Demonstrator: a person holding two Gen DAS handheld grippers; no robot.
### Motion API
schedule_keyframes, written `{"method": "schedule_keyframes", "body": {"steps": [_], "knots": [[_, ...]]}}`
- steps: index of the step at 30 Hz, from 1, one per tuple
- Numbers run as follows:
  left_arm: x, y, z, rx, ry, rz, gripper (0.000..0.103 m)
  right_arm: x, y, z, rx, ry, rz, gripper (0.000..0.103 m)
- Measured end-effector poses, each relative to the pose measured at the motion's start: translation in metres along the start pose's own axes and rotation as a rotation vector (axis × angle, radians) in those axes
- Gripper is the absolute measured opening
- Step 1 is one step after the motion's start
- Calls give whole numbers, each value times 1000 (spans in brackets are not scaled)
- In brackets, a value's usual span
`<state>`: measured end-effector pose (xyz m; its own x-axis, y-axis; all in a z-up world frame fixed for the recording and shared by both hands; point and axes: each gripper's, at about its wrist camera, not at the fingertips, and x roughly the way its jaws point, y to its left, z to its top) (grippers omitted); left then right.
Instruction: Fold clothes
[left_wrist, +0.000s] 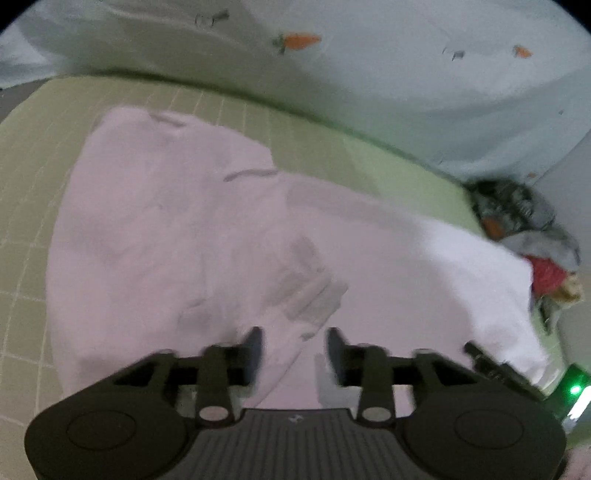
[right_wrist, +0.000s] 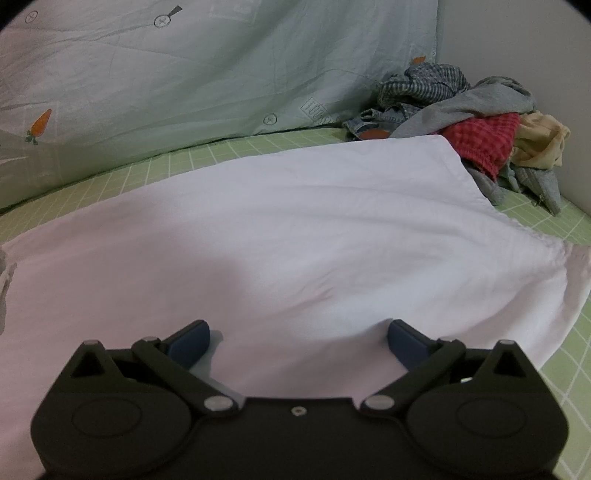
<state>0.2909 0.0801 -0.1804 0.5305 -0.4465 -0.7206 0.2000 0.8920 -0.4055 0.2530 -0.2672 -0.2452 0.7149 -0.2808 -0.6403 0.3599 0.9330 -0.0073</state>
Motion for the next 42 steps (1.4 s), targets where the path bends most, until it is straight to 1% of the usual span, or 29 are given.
{"method": "schedule_keyframes", "body": {"steps": [2,4,5,7,9,11,13,15,17,18,19,20,21,23,25,26,27,29,31,32,33,34,35,36,38,39,40,41,42], "knots": [[-14,6,3,-13,-41,-13,50,-1,0,6,-13,29,8,103],[-28,16,6,-31,-88,3,54,-5,1,14,-42,59,41,103],[-33,20,7,-49,-107,26,57,-9,1,19,-39,59,67,103],[-41,30,10,-91,-139,81,57,-19,3,28,-11,36,127,103],[-43,42,12,-127,-154,152,57,-27,9,37,-2,12,185,103],[-41,56,11,-151,-145,224,57,-30,20,47,-4,7,257,103],[-35,66,8,-165,-114,288,57,-23,28,56,35,32,354,102],[-29,70,5,-182,-98,309,57,-7,38,60,92,105,475,89],[-24,72,1,-201,-86,319,58,10,51,62,128,188,565,55],[-22,73,1,-215,-81,321,58,18,58,62,145,232,602,46],[-21,75,2,-231,-76,322,60,25,66,62,171,278,638,43],[-20,77,3,-242,-68,323,62,33,73,61,207,330,683,39],[-19,79,3,-250,-61,325,65,40,81,61,248,381,740,32],[-16,86,4,-283,-49,314,68,48,100,59,295,449,836,30],[-12,93,5,-321,-35,301,70,52,124,58,293,498,902,32],[-10,96,5,-340,-29,294,70,53,136,57,280,517,918,37],[-10,100,4,-360,-25,284,70,53,146,55,277,532,923,55],[-10,104,5,-394,-18,262,70,53,160,53,289,553,931,76],[-9,108,5,-406,-15,251,71,51,169,52,274,551,942,77],[-9,108,6,-407,-15,249,71,50,172,52,250,541,938,80],[-8,109,6,-406,-15,247,72,49,175,51,224,533,931,81],[-7,108,7,-399,-14,248,72,48,177,50,198,524,924,82],[-6,107,8,-390,-11,250,72,48,179,50,178,516,920,86],[-5,107,9,-381,-9,252,73,47,180,49,166,505,915,86],[-3,106,11,-372,-4,255,73,44,188,50,135,476,887,85],[-3,107,11,-376,-6,253,73,42,193,50,110,459,872,76],[-4,108,11,-383,-9,251,73,39,198,50,71,435,851,66],[-5,108,10,-391,-12,248,73,36,203,51,23,410,827,37],[-6,108,10,-395,-15,250,73,35,204,51,-10,397,817,33]]}}
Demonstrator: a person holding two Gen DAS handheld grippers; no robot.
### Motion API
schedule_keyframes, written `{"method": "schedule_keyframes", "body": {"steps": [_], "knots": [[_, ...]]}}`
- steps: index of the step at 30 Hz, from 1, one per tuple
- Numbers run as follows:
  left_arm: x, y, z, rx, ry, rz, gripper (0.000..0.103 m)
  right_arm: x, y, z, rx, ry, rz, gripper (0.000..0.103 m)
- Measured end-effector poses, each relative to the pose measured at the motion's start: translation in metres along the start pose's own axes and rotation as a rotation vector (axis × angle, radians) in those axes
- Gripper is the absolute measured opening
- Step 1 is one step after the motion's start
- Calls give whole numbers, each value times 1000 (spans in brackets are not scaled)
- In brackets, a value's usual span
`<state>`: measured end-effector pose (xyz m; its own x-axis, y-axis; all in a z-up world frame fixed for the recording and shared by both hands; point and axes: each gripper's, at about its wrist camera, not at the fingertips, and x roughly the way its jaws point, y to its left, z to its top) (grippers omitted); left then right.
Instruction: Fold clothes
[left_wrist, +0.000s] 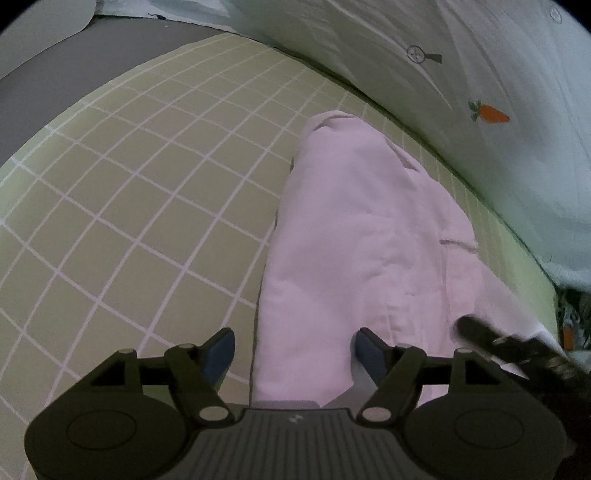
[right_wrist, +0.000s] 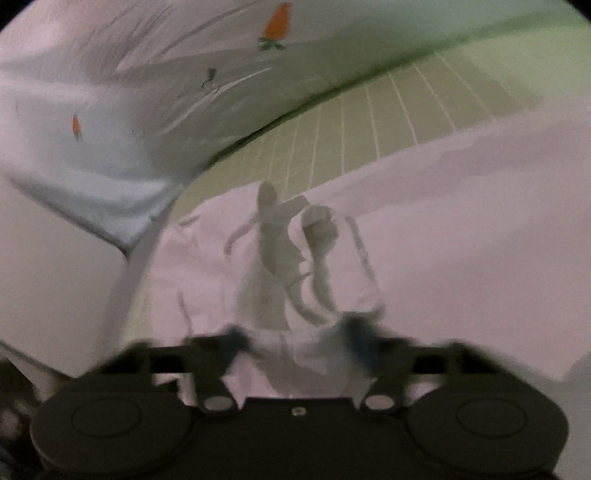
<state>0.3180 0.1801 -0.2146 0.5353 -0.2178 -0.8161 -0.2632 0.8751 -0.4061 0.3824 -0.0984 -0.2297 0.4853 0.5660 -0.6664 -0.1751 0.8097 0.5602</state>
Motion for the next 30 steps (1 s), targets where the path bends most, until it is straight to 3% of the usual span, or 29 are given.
{"method": "schedule_keyframes", "body": {"steps": [4,8,12,16,22,24,26,27,30], "knots": [[-4,-2,-1,-3,-17,12,73,-32,-8,3,60,-75,94,28],[-10,-8,-2,47,-27,7,73,-87,11,-2,-77,-182,111,27],[-6,-15,-6,76,4,4,73,-96,2,-20,-144,-157,5,27],[-1,-26,-11,138,27,29,74,-71,-37,-34,-9,-56,-80,25],[-17,-35,-11,219,-10,60,74,-121,-5,-28,-125,-224,-61,24],[-17,-33,-12,211,-2,56,74,-132,-8,-31,-130,-238,-90,23],[-13,-31,-14,197,15,55,75,-128,-19,-36,-120,-200,-153,22],[-10,-31,-16,202,23,58,75,-118,-26,-40,-128,-161,-195,11],[-1,-34,-22,242,41,83,78,-95,-38,-54,-193,-80,-277,11]]}}
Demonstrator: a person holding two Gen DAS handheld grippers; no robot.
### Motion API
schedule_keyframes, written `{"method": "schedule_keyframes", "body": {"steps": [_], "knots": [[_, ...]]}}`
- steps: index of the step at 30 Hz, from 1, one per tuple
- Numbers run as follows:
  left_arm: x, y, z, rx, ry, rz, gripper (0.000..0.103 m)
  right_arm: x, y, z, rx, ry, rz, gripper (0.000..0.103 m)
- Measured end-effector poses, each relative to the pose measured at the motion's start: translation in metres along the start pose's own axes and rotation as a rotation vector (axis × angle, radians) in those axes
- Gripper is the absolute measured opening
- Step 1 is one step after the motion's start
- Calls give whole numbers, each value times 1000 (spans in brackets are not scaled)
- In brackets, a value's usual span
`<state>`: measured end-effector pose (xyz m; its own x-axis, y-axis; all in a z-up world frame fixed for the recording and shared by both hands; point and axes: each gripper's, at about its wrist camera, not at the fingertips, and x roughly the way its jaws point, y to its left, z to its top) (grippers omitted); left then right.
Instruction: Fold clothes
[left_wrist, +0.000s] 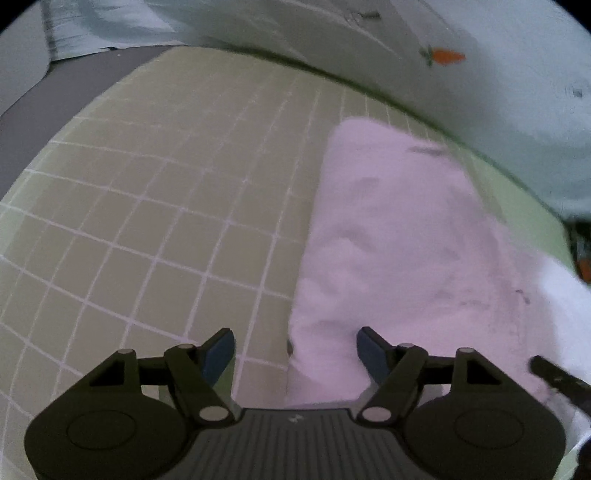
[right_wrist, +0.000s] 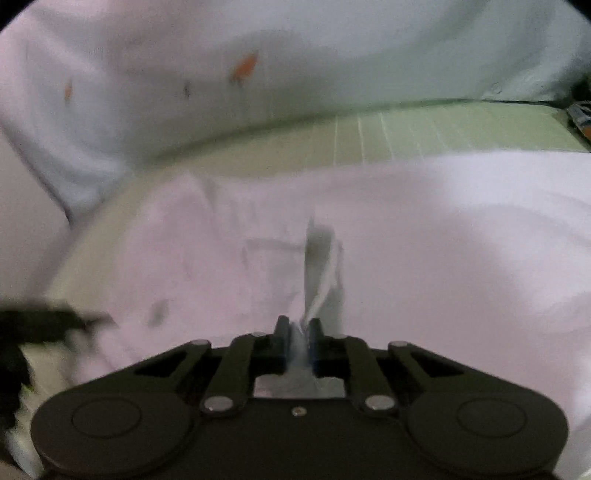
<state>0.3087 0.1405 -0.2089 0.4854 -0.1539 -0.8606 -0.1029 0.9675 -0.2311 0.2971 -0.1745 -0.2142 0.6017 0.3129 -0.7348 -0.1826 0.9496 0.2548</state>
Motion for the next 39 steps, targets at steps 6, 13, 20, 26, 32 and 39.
{"method": "schedule_keyframes", "body": {"steps": [6,13,20,26,32,39], "knots": [[-6,-4,2,6,3,52,81,0,5,5,-50,9,-27,16],[-34,-33,2,109,-87,102,81,-38,-20,0,32,-87,-149,57],[-48,-85,6,212,-133,37,81,-87,-107,-28,302,-148,-441,60],[-15,-138,-5,357,-38,87,87,-128,-183,-64,554,-190,-660,68],[8,-167,-9,479,-17,241,90,-143,-232,-89,692,-199,-712,71],[17,-168,-7,453,15,267,99,-139,-267,-89,690,-204,-731,83]]}}
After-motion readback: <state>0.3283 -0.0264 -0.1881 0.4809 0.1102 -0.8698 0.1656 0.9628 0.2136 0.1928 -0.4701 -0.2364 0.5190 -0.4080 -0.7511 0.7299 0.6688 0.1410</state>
